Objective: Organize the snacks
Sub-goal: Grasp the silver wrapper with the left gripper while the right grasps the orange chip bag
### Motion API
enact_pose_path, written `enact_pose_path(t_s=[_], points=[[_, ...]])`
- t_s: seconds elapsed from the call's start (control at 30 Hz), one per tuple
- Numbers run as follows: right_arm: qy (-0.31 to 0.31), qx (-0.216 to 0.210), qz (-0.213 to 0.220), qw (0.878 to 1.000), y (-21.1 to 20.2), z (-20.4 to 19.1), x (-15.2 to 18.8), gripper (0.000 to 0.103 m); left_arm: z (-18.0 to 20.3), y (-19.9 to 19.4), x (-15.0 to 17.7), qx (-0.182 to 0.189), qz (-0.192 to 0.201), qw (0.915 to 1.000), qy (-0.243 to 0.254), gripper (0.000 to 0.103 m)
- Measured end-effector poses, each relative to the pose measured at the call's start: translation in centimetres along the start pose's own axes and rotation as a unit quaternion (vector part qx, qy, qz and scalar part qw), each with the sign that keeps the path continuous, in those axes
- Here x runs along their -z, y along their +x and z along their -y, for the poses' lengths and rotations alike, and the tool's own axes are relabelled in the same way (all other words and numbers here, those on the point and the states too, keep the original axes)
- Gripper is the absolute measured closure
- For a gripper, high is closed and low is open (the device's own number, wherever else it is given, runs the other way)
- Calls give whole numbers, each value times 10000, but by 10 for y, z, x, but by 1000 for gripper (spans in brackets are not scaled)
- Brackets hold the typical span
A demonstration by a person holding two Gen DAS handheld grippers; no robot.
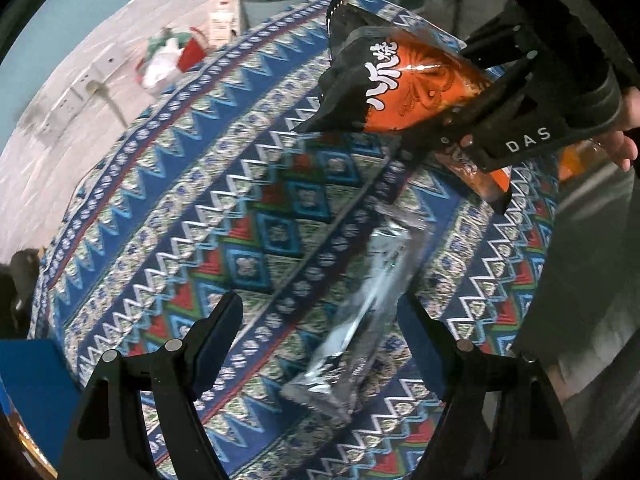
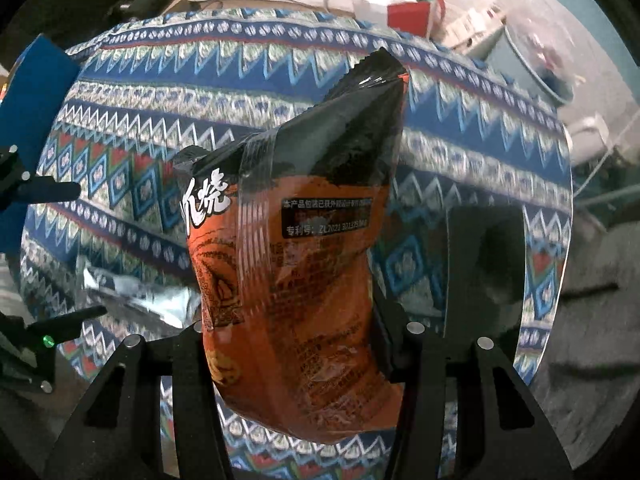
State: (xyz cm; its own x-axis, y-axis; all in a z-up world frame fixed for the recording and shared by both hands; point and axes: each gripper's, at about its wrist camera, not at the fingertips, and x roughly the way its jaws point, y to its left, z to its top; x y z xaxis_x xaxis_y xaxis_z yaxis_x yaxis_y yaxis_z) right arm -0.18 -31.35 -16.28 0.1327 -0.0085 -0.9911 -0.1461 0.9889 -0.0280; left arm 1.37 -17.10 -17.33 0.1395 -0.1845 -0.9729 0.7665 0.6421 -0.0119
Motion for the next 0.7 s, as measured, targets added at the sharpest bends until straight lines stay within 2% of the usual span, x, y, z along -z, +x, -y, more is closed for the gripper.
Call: enact_pose_path(t_s=[0.17,0.37,0.43,0.47,0.53,0.6,0.7], points=[[147,-54,-66,9999,-1,3,25,54,16,14,-1,89,-132,9997,194,22],[252,-114,8,9996,-8,10,44,54,29,33,-1,-157,-240,9990,353,22],[264,-136,32,9996,-10,13,44,54,27,39,0,-135,-293,9989,354,30],[271,-149,41,9995,-11,14,43,54,26,41,1,-149,-328,9988,344,41],[280,-172,56,9994,-10,18,38,54,23,43,2,-61,-338,9990,270,49],[263,-181,56,9995,-12,16,36,54,18,44,1,-35,-318,9994,161,72],[226,-188,53,9996,-11,12,32,54,14,42,1,-162,-259,9994,139,78]])
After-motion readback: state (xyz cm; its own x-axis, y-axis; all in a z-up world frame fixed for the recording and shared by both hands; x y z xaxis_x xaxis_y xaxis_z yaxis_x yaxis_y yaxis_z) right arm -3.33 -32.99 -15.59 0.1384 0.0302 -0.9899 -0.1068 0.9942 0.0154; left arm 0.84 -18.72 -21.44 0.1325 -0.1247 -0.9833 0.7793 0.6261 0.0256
